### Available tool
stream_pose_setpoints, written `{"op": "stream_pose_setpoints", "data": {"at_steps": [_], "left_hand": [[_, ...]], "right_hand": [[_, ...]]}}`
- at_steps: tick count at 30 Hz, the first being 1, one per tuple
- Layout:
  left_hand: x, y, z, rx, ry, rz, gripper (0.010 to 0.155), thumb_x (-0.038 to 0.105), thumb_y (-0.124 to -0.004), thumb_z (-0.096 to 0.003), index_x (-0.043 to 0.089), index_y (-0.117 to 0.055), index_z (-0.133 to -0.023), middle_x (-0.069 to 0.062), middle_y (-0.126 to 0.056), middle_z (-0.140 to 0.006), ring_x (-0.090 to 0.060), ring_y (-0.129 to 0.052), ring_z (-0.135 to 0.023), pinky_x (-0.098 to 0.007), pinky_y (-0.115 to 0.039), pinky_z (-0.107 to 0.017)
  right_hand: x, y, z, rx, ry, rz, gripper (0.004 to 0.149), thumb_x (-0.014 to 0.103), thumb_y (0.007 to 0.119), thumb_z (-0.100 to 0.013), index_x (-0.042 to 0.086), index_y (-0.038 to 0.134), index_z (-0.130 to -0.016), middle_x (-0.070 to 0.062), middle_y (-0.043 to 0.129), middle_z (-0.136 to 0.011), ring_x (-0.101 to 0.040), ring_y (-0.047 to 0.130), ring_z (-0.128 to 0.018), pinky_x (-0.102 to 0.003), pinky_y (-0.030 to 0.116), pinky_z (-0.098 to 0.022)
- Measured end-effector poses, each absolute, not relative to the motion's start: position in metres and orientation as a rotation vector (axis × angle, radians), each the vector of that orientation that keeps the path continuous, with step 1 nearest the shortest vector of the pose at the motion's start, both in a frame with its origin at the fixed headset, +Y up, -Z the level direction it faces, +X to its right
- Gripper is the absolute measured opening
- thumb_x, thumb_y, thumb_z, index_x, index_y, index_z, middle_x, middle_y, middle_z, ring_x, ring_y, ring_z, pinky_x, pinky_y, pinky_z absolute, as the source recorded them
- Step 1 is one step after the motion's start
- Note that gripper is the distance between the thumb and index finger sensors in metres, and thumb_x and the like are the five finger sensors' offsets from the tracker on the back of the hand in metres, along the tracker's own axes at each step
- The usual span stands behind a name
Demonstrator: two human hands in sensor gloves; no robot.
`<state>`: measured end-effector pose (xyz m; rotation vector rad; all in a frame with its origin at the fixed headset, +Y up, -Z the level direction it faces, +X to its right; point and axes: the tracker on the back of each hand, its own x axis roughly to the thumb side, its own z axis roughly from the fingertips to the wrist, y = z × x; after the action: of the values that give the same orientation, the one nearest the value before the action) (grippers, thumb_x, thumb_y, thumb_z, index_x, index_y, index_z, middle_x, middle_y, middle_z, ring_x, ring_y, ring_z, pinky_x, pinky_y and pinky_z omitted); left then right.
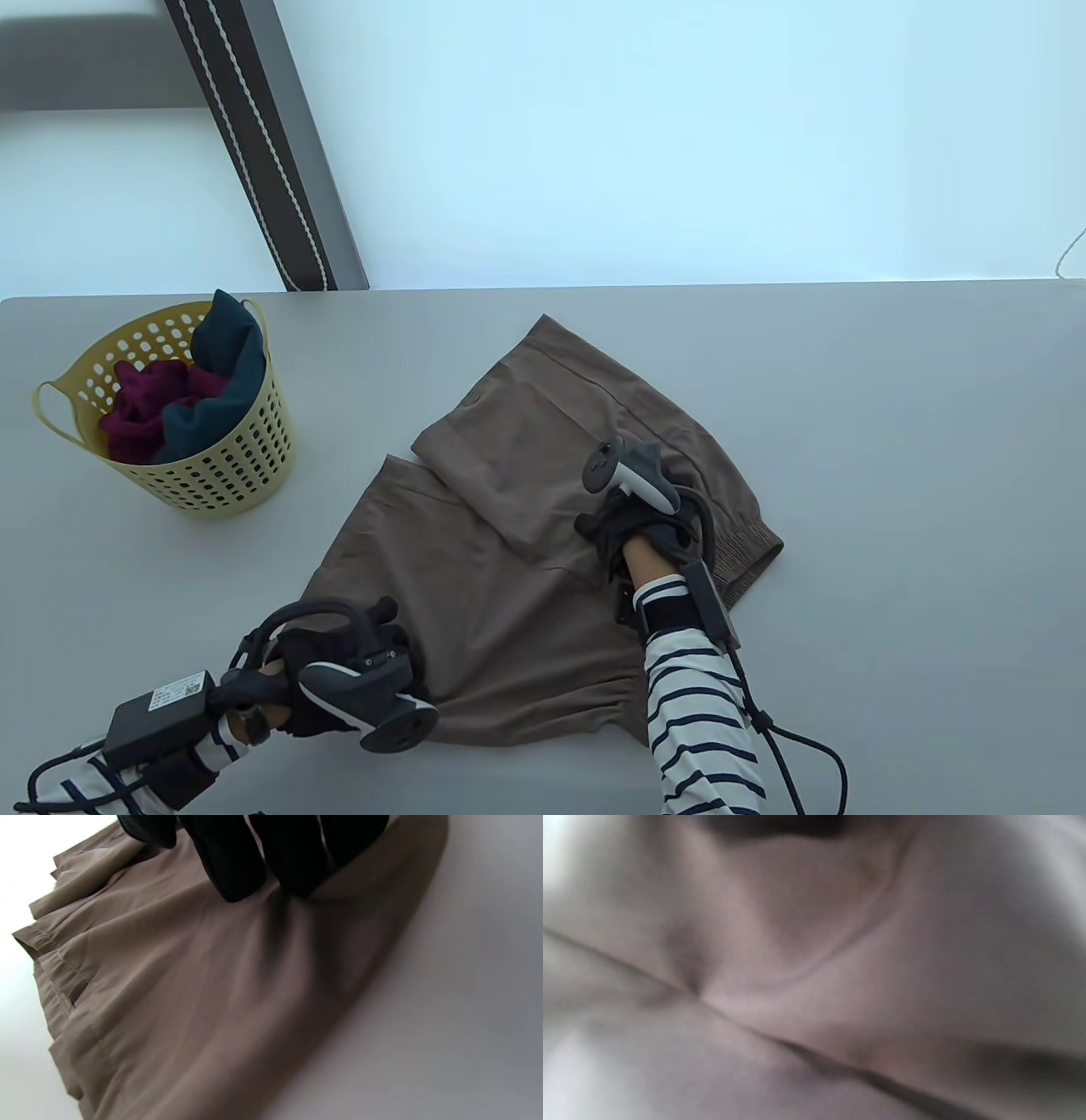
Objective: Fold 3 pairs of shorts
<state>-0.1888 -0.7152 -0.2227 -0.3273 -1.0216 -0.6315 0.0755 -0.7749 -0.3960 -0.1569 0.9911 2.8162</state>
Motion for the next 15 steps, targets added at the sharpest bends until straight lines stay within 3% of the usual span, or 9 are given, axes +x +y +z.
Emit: {"op": "stream_pose_setpoints", "data": {"at_steps": [3,7,10,15], "left_hand": [[-0.188,-0.681,-0.270,-0.149,-0.833,-0.557,0.058,0.049,-0.046,-0.0487,0.033,-0.048,-0.104,0.002,-0.070,-0.111,-0.028,-0.082,-0.101,-0.059,-0.058,-0.077],[-0.173,-0.662,-0.337,-0.087,-0.658,-0.470,0.070,0.049,-0.040,-0.0504,0.017,-0.026,-0.112,-0.017,-0.045,-0.122,-0.038,-0.072,-0.107,-0.064,-0.053,-0.077],[-0.153,-0.673,-0.379,-0.134,-0.573,-0.409,0.071,0.046,-0.038,-0.0521,0.013,-0.020,-0.112,-0.020,-0.034,-0.122,-0.039,-0.068,-0.107,-0.065,-0.049,-0.078],[-0.129,-0.729,-0.424,-0.308,-0.437,-0.554,0.066,0.045,-0.036,-0.0525,0.019,-0.020,-0.111,-0.011,-0.032,-0.122,-0.039,-0.067,-0.106,-0.066,-0.047,-0.078]], "right_hand": [[0.083,-0.766,-0.394,-0.118,0.895,2.781,0.087,0.055,0.048,-0.049,0.011,-0.011,-0.096,-0.028,-0.009,-0.095,-0.059,-0.001,-0.085,-0.065,0.020,-0.063],[0.093,-0.745,-0.384,-0.047,0.805,2.827,0.087,0.053,0.049,-0.049,0.007,-0.007,-0.098,-0.032,-0.004,-0.095,-0.061,0.003,-0.084,-0.065,0.022,-0.061],[0.096,-0.733,-0.369,0.020,0.781,2.902,0.086,0.052,0.051,-0.049,0.004,0.001,-0.100,-0.034,0.002,-0.096,-0.063,0.010,-0.084,-0.066,0.027,-0.059],[0.099,-0.730,-0.318,0.172,1.044,3.026,0.086,0.049,0.054,-0.050,-0.005,0.011,-0.100,-0.044,0.016,-0.093,-0.069,0.028,-0.080,-0.068,0.039,-0.055]]}}
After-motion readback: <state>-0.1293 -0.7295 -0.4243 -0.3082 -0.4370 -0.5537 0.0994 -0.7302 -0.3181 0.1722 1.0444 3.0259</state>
